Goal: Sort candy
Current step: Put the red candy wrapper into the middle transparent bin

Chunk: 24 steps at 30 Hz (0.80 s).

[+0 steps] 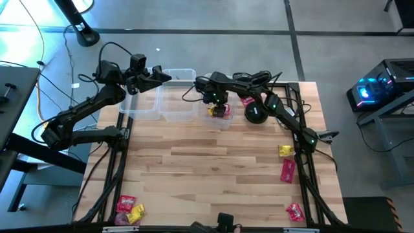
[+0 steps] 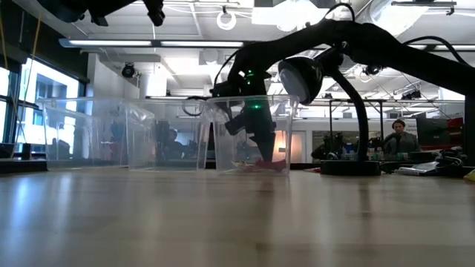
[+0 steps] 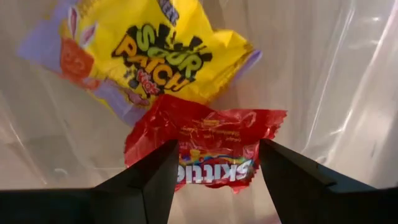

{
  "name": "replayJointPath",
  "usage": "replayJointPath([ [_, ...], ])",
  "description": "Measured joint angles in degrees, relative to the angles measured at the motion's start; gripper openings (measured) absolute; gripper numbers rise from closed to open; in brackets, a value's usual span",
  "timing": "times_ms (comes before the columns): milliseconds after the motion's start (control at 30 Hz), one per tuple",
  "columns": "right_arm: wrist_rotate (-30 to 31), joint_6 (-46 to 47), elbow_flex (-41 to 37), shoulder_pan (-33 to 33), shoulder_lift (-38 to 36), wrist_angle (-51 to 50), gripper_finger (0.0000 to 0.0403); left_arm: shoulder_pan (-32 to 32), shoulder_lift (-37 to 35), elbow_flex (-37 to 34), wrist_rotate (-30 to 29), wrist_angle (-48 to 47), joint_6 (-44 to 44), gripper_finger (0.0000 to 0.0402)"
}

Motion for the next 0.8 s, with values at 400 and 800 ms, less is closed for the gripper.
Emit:
replayJointPath([
  [400,-1.3,-0.1,-1.7,-0.3,0.3,1.0,0.0065,0.0,0.0,0.0,0.2,0.0,0.0,0.0284],
  [800,-0.1,1.0,-0.4,0.0,-1.0,-1.4,0.0000,0.0,0.0,0.0,0.2,0.1,-0.2,0.0284],
])
